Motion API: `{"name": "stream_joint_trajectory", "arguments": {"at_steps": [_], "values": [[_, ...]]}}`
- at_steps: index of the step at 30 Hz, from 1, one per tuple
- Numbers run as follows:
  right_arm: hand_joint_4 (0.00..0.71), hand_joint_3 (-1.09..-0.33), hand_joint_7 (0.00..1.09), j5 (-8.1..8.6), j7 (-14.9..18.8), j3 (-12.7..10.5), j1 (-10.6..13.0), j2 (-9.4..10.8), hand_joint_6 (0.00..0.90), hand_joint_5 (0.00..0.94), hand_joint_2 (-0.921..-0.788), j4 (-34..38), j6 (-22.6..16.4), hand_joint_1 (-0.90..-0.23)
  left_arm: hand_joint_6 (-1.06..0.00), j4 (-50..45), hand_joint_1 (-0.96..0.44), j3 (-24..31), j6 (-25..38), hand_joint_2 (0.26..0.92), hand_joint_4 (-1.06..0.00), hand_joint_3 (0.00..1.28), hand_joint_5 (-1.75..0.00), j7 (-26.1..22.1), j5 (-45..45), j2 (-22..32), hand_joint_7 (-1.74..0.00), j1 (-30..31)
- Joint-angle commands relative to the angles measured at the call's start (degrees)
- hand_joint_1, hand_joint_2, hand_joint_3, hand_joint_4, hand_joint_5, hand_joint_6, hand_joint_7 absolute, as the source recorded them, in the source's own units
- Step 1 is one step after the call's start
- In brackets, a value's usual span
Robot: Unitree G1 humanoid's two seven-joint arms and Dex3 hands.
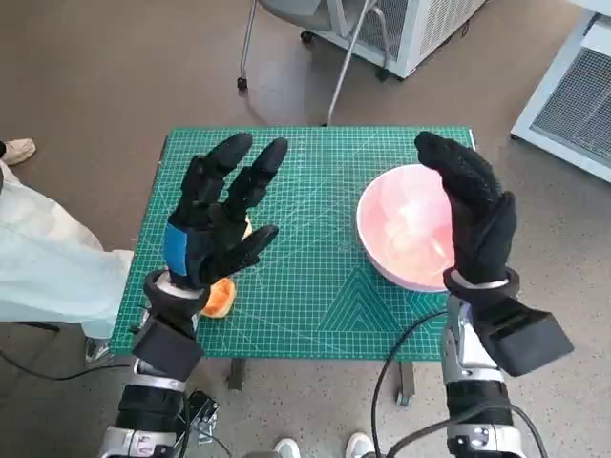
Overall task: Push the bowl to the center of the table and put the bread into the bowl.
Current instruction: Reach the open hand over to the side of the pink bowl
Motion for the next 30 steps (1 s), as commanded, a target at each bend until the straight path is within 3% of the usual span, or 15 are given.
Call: {"name": "stream_joint_trajectory", "arguments": {"at_steps": [1, 6, 9, 14, 18, 22, 30], "values": [[0.38, -0.765, 0.82, -0.64, -0.49, -0.38, 0.46, -0.27, 0.039, 0.006, -0.921, 0.79, 0.19, -0.551, -0.26, -0.3, -0.22, 0.0, 0.34, 0.921, -0.42, 0.24, -0.01, -0.09, -1.04, -0.06, -0.53, 0.46], [0.381, -0.766, 0.81, -0.08, -0.1, -1.43, 0.36, -1.55, 0.041, 0.006, -0.921, 1.36, 0.04, -0.558, -0.26, -0.23, -0.22, -0.04, 0.42, 0.921, -0.42, 0.24, -0.01, -0.15, -1.12, -0.17, -0.53, 0.43], [0.382, -0.76, 0.81, 1.41, 1.0, -3.27, 0.01, -3.97, 0.046, 0.007, -0.921, 3.05, -0.46, -0.566, -0.27, -0.32, -0.22, -0.03, 0.57, 0.921, -0.42, 0.24, -0.01, -0.26, -1.26, -0.21, -0.53, 0.47], [0.388, -0.742, 0.75, 2.43, 0.9, -6.99, -1.46, -7.96, 0.076, 0.007, -0.921, 8.43, -2.72, -0.595, -0.27, -0.13, -0.21, 0.07, 0.55, 0.921, -0.42, 0.24, -0.01, -0.45, -1.67, -0.21, -0.53, 0.47], [0.387, -0.737, 0.72, 1.48, -3.07, -11.05, -3.32, -10.96, 0.085, 0.005, -0.921, 15.81, -5.19, -0.609, -0.27, 0.29, -0.21, 0.2, 0.4, 0.921, -0.42, 0.24, -0.01, -0.45, -2.09, -0.01, -0.53, 0.43], [0.387, -0.743, 0.71, 1.36, -6.7, -13.76, -5.05, -12.17, 0.101, 0.004, -0.921, 22.11, -6.48, -0.629, -0.27, 0.73, -0.21, 0.18, 0.2, 0.921, -0.42, 0.24, -0.01, -0.3, -2.15, -0.08, -0.53, 0.31], [0.376, -0.79, 0.71, -2.36, -15.94, -15.16, -6.4, -14.1, 0.11, 0.001, -0.921, 30.87, -6.49, -0.641, -0.28, 1.26, -0.2, 0.04, -0.1, 0.921, -0.42, 0.24, 0.0, -0.03, -1.9, -0.34, -0.53, -0.02]]}}
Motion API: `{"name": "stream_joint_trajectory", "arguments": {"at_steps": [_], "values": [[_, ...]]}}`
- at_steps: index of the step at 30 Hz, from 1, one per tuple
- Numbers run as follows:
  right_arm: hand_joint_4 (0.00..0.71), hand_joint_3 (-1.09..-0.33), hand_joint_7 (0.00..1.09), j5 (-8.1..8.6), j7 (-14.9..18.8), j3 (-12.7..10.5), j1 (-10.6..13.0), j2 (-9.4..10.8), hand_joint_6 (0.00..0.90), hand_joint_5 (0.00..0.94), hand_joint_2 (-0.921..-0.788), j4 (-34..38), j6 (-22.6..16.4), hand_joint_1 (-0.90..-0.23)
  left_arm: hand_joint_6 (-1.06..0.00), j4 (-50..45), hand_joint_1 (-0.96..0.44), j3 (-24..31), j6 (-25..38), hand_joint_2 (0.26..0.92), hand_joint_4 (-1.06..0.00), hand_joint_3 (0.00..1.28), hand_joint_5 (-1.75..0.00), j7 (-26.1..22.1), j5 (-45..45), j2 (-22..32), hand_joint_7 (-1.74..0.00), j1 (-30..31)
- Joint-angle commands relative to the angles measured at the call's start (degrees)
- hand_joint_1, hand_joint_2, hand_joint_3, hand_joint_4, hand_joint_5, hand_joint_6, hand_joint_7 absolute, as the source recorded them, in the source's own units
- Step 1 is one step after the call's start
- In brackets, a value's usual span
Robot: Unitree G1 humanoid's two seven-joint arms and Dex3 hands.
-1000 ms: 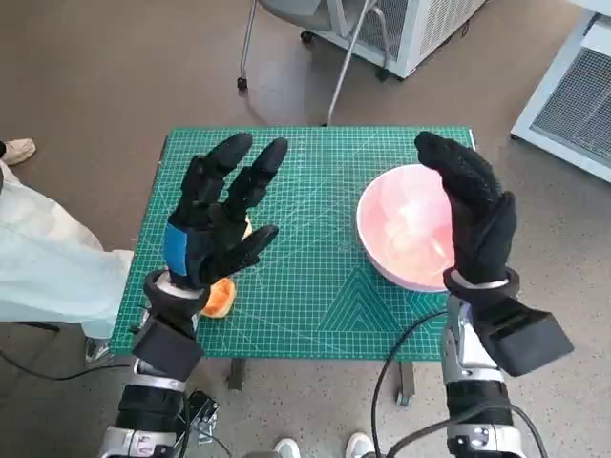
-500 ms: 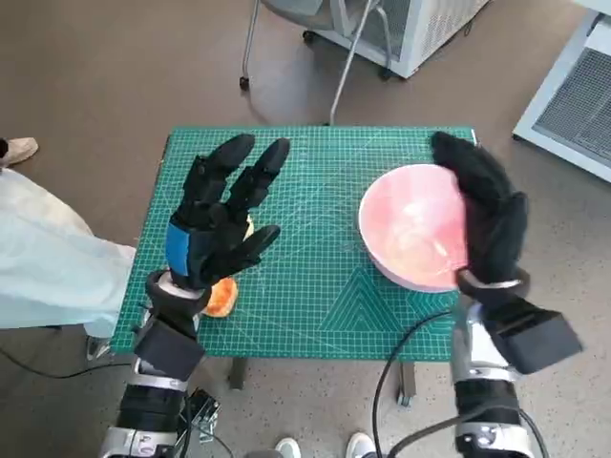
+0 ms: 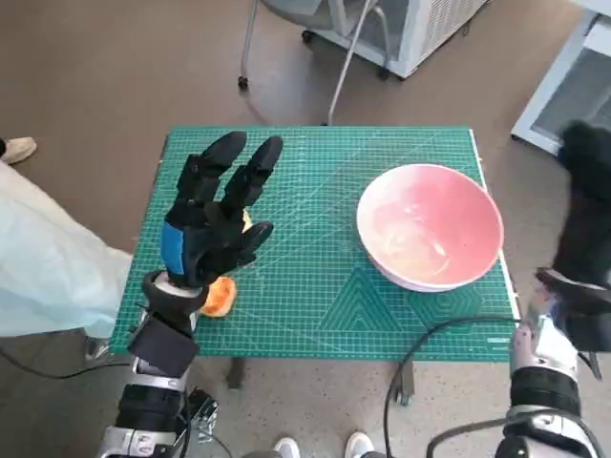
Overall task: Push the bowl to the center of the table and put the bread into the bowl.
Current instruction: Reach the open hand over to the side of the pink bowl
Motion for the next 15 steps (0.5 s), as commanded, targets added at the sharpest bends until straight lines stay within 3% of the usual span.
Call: {"name": "stream_joint_trajectory", "arguments": {"at_steps": [1, 5, 15], "values": [[0.368, -0.821, 0.71, -2.87, -5.61, -0.15, 0.14, -0.55, 0.099, 0.0, -0.921, 5.22, 0.93, -0.633, -0.28, 0.58, -0.2, 0.05, -0.42, 0.921, -0.42, 0.24, 0.0, 0.15, -0.34, 0.0, -0.53, -0.13], [0.349, -0.887, 0.72, -4.29, -8.14, 0.48, -0.03, -1.03, 0.074, 0.001, -0.921, 7.78, 2.86, -0.625, -0.27, 0.73, -0.2, 0.11, -0.31, 0.921, -0.42, 0.24, 0.0, -0.02, -0.57, 0.05, -0.53, -0.36], [0.318, -0.906, 0.75, -2.83, -6.25, 0.1, -1.76, 0.25, 0.052, 0.002, -0.921, 12.96, 10.19, -0.567, -0.27, 1.21, -0.2, 0.36, -0.06, 0.921, -0.41, 0.25, 0.0, -0.56, -1.34, 0.33, -0.53, -0.71]]}}
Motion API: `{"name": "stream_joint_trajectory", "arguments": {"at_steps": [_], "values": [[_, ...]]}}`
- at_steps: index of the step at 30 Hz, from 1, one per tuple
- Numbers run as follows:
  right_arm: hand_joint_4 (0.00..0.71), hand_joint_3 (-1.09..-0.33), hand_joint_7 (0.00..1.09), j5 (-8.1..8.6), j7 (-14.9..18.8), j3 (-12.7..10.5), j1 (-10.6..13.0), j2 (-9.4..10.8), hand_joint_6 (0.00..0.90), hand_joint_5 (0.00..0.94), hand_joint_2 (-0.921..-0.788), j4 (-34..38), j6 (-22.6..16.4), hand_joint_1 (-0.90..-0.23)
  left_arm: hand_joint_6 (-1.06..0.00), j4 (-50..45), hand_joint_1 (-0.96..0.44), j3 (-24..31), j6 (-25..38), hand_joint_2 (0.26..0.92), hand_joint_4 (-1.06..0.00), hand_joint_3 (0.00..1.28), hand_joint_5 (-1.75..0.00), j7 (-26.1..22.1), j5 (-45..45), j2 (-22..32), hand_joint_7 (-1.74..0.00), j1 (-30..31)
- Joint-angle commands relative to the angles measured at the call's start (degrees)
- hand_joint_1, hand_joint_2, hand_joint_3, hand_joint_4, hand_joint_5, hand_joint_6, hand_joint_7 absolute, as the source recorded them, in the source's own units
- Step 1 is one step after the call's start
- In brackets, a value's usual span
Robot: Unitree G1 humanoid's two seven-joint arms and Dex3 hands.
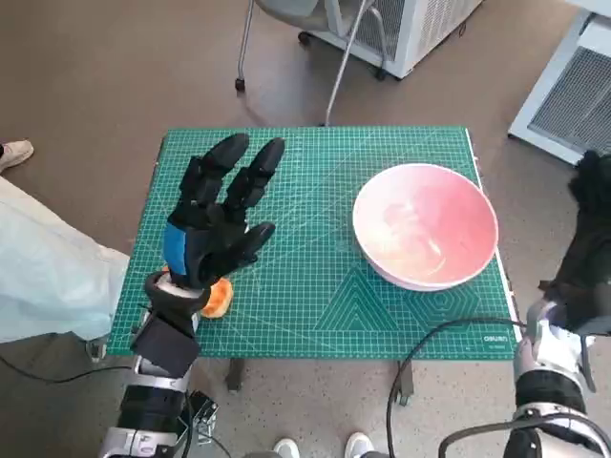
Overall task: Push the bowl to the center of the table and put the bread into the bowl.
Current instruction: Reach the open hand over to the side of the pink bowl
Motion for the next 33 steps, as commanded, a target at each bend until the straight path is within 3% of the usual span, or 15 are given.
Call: {"name": "stream_joint_trajectory", "arguments": {"at_steps": [1, 7, 15, 24, 33], "values": [[0.318, -0.899, 0.75, 0.89, 1.12, -0.29, -0.79, 1.33, 0.052, 0.002, -0.921, 3.26, 4.64, -0.566, -0.27, 0.11, -0.2, 0.37, 0.02, 0.921, -0.41, 0.25, 0.0, -0.41, -1.11, 0.42, -0.53, -0.59], [0.314, -0.852, 0.67, 2.04, 3.84, -1.18, -2.6, 2.41, 0.093, 0.001, -0.921, 5.24, 8.76, -0.579, -0.28, -0.6, -0.2, 0.76, 0.44, 0.921, -0.41, 0.24, 0.0, -0.79, -1.58, 0.75, -0.53, -0.35], [0.273, -0.842, 0.55, 4.72, 7.03, -3.51, -5.21, 4.43, 0.149, 0.0, -0.921, 6.84, 14.96, -0.516, -0.28, -2.72, -0.2, 1.52, 1.2, 0.921, -0.42, 0.24, 0.0, -0.81, -1.66, 1.38, -0.54, 0.7], [0.257, -0.826, 0.48, 3.69, 5.29, -3.25, -6.92, 6.69, 0.175, 0.001, -0.921, 7.61, 18.67, -0.52, -0.27, -6.78, -0.21, 2.3, 2.92, 0.921, -0.43, 0.24, -0.01, -0.13, -0.87, 2.08, -0.59, 2.94], [0.267, -0.822, 0.42, 5.77, 7.36, -5.25, -8.88, 10.09, 0.225, 0.012, -0.921, 7.73, 20.85, -0.53, -0.21, -11.43, -0.22, 3.51, 5.51, 0.921, -0.43, 0.23, -0.01, 0.63, -0.17, 2.96, -0.71, 5.47]]}}
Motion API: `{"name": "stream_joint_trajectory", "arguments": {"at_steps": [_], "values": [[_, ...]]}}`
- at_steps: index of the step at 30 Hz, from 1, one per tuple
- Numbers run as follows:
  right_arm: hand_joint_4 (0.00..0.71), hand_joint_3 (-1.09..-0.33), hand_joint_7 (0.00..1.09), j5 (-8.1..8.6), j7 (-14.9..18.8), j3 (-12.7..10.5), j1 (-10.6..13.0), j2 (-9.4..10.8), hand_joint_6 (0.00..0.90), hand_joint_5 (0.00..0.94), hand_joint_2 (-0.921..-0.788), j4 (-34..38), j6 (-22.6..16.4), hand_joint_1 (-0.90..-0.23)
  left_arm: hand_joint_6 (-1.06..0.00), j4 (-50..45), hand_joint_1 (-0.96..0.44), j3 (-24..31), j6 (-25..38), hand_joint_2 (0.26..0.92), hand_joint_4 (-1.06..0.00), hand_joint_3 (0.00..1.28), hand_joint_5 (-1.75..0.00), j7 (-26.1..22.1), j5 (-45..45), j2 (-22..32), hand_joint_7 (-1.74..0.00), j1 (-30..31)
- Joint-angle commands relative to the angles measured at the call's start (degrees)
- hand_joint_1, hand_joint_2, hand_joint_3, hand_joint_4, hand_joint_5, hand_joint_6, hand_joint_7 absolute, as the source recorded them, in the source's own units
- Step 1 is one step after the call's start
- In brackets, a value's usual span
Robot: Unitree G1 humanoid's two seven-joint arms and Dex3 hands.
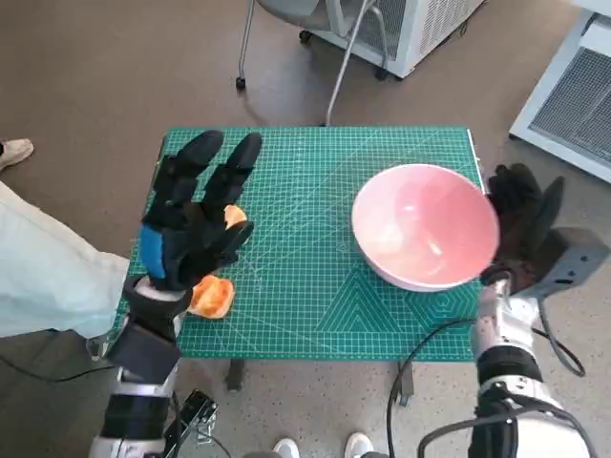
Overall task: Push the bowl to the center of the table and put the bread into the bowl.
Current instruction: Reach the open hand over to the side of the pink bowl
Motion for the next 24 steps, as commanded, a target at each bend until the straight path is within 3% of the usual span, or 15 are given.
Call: {"name": "stream_joint_trajectory", "arguments": {"at_steps": [1, 5, 9, 24], "values": [[0.27, -0.821, 0.42, 1.26, 0.54, -1.05, -0.91, 2.53, 0.228, 0.013, -0.921, 1.03, 1.91, -0.527, -0.21, -3.4, -0.22, 1.18, 1.88, 0.921, -0.43, 0.23, -0.01, 0.81, 0.41, 0.79, -0.72, 1.93], [0.282, -0.819, 0.46, 1.2, 0.45, -1.3, -1.58, 3.54, 0.235, 0.011, -0.921, 1.01, 2.2, -0.513, -0.19, -5.39, -0.21, 1.49, 3.28, 0.921, -0.42, 0.23, 0.0, 1.11, 0.86, 0.62, -0.77, 2.8], [0.287, -0.818, 0.49, -0.31, -1.17, -0.16, -2.51, 4.55, 0.231, 0.009, -0.921, 1.2, 2.95, -0.517, -0.16, -8.06, -0.19, 1.97, 5.02, 0.921, -0.41, 0.23, -0.01, 2.04, 1.98, 0.47, -0.82, 4.09], [0.312, -0.829, 0.51, -2.76, -3.67, 1.88, -5.53, 8.12, 0.215, 0.015, -0.921, 1.58, 6.15, -0.54, -0.12, -15.08, -0.14, 3.61, 9.76, 0.921, -0.42, 0.21, -0.01, 3.83, 2.19, -0.2, -0.89, 8.23]]}}
